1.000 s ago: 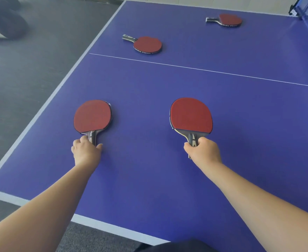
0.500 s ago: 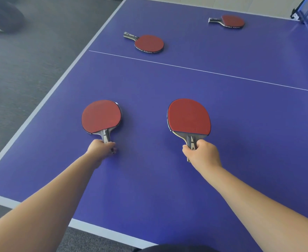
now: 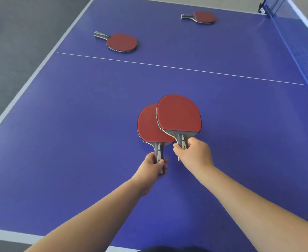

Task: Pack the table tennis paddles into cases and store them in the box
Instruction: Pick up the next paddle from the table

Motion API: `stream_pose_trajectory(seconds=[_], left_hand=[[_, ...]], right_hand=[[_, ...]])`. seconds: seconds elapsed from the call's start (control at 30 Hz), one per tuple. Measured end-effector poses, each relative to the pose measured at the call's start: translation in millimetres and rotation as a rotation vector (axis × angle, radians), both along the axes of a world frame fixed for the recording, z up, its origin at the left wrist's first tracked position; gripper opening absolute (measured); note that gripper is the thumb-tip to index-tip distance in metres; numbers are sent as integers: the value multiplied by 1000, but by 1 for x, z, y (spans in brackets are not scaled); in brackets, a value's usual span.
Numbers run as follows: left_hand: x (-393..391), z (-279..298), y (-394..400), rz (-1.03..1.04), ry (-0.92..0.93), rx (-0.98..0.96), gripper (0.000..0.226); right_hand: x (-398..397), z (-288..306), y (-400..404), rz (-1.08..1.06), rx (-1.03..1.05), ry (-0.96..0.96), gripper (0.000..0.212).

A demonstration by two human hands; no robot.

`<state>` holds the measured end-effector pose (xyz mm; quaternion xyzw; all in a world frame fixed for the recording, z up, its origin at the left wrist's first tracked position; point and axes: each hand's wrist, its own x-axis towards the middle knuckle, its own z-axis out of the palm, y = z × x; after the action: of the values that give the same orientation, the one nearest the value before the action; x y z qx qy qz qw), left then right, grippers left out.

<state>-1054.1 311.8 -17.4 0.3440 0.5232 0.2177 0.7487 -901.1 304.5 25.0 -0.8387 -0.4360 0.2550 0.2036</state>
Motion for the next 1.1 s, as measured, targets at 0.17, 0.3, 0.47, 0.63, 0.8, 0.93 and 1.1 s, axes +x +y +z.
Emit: stream_pose_trajectory(seconds=[0.17, 0.3, 0.47, 0.63, 0.8, 0.93, 1.1], left_hand=[[34, -4, -21, -1, -63, -90, 25], [37, -9, -27, -34, -53, -107, 29], [31, -11, -26, 35, -163, -212, 40], [30, -9, -24, 80, -161, -238, 58], [31, -6, -23, 99, -144, -259, 61], [34, -5, -23, 129, -136, -294, 61], [38, -4, -23, 109, -116, -259, 60]], right_hand=[[15, -3, -13, -20, -32, -49, 42], [14, -9, -20, -11, -62, -42, 41], [1, -15, -22, 3, -97, 21, 41], [-11, -27, -24, 54, -131, 21, 37], [-11, -32, -26, 78, -150, 38, 39], [-10, -34, -26, 92, -155, 53, 39], [-5, -35, -27, 110, -136, 60, 50]])
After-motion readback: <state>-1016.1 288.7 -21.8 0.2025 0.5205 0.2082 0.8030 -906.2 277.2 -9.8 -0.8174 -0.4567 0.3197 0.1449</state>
